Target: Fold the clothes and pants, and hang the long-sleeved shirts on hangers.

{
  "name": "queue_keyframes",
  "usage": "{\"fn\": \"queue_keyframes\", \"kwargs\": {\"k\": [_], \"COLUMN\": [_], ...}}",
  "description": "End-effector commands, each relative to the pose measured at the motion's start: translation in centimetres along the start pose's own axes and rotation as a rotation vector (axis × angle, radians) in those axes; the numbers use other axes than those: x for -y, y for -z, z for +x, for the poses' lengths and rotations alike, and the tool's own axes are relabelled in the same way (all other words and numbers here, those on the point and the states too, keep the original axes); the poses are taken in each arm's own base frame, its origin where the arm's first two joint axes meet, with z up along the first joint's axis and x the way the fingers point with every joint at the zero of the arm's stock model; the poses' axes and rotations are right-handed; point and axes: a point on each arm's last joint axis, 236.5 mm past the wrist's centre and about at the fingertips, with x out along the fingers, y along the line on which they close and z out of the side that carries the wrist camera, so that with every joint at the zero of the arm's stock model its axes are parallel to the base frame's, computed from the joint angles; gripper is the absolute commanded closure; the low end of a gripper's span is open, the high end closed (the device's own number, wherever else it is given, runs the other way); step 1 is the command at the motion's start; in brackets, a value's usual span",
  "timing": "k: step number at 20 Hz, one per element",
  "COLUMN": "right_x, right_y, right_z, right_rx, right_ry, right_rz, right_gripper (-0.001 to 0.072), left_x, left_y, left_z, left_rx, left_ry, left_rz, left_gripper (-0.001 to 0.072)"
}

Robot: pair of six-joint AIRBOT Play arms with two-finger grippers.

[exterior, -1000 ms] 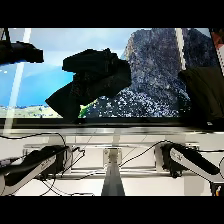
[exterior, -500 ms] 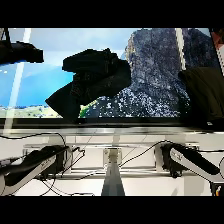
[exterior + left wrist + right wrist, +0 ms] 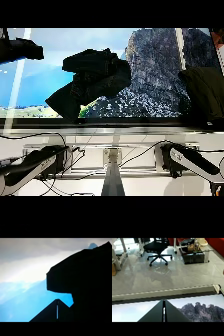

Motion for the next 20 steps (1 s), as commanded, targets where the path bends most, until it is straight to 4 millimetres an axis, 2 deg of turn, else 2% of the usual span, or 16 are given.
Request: {"fn": "queue_keyframes", "kwargs": {"k": [1, 3, 4, 5, 7, 9, 11, 14, 18, 19, 20], "right_x": [-0.9, -2.2, -2.4, -2.5, -2.5, -2.5, -2.4, -2.3, -2.3, -2.3, -2.5], "right_y": [0.0, 1.3, 2.6, 4.3, 7.7, 10.2, 11.9, 13.9, 15.8, 16.1, 16.5], "right_z": [-0.1, -0.1, 0.0, 0.1, 0.0, 0.2, 0.4, 0.7, 1.2, 1.5, 1.7], "right_rx": [-0.002, -0.061, -0.109, -0.179, -0.300, -0.375, -0.412, -0.456, -0.496, -0.503, -0.513], "right_ry": [-0.037, -0.089, -0.098, -0.101, -0.119, -0.131, -0.133, -0.133, -0.138, -0.141, -0.149], "right_rz": [0.046, 0.102, 0.098, 0.078, -0.028, -0.063, -0.055, -0.047, -0.034, -0.029, -0.018], "right_gripper": [0.0692, 0.0693, 0.0692, 0.0692, 0.0692, 0.0692, 0.0692, 0.0692, 0.0692, 0.0692, 0.0692], "left_x": [0.4, 0.6, 0.9, 1.2, 1.3, 1.8, 3.4, 4.4, 4.4, 4.6, 4.9], "left_y": [-0.2, 0.8, 2.2, 4.3, 10.1, 16.2, 20.6, 24.1, 29.0, 30.2, 31.4], "left_z": [0.1, 0.4, 0.7, 1.1, 2.1, 2.8, 3.1, 2.9, 1.1, 1.0, 1.0], "left_rx": [0.008, -0.028, -0.077, -0.146, -0.300, -0.413, -0.445, -0.374, -0.378, -0.393, -0.413], "left_ry": [0.020, 0.029, 0.041, 0.056, 0.066, 0.088, 0.157, 0.199, 0.149, 0.136, 0.121], "left_rz": [-0.017, -0.019, -0.024, -0.034, -0.107, -0.221, -0.408, -0.689, -0.839, -0.892, -0.958], "left_gripper": [0.0687, 0.0687, 0.0688, 0.0687, 0.0687, 0.0687, 0.0687, 0.0687, 0.0686, 0.0648, 0.0371]}}
